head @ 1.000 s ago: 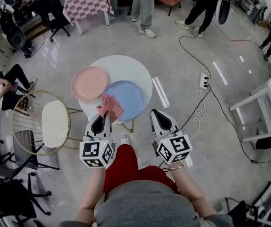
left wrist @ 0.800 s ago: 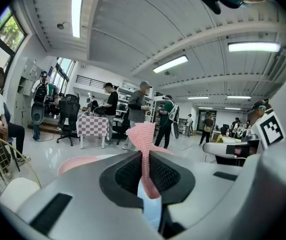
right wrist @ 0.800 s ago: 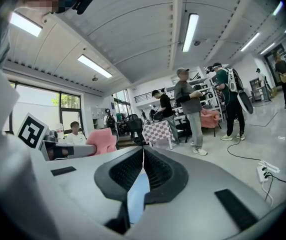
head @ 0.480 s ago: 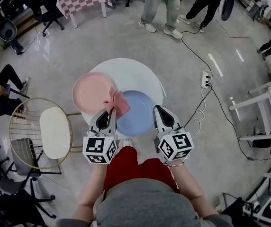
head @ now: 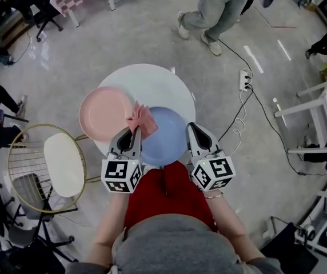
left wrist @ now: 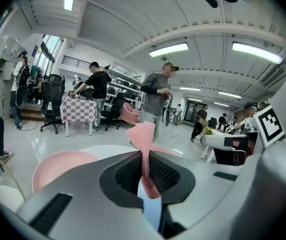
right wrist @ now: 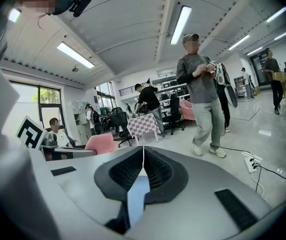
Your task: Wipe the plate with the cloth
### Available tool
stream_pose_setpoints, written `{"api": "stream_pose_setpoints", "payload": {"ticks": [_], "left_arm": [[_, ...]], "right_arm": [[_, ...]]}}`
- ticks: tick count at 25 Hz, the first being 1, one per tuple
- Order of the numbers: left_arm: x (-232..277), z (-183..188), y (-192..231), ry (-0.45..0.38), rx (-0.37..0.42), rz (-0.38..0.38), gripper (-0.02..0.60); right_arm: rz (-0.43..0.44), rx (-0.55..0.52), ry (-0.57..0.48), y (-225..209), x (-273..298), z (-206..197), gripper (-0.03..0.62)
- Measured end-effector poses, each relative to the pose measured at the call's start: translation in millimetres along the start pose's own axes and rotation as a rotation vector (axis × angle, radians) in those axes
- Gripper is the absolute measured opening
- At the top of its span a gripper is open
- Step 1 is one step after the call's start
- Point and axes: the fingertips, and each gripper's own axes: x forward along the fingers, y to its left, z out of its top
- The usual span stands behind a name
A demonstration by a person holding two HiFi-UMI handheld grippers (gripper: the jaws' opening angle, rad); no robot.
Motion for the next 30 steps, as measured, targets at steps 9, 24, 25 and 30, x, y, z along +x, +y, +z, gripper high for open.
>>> {"api": "stream_pose_setpoints", "payload": {"ticks": [9, 24, 25, 30], "left_arm": [[44.6, -24.8, -7.2, 0.114, 0.023, -0.098, 0.032], [136.1, -96.2, -62.0, 0.357, 0.078, -0.242, 0.032], [141.3, -99.8, -62.9, 0.374, 0.081, -0.241, 0.032], [161.2, -121.8, -59.4, 0.475, 0.086, -0.198, 0.032]], "right_arm": [[-0.047, 0.032, 0.031, -16.3, 17.9, -4.7, 0.029], [-0.144, 0.118, 0.08, -66.9, 8.4, -25.6, 0.029], [-0.145, 0.121, 0.082, -69.5, 8.9, -25.9, 0.029], [-0.132, 0.128, 0.097, -78.2, 16.2, -25.3, 0.029]]}}
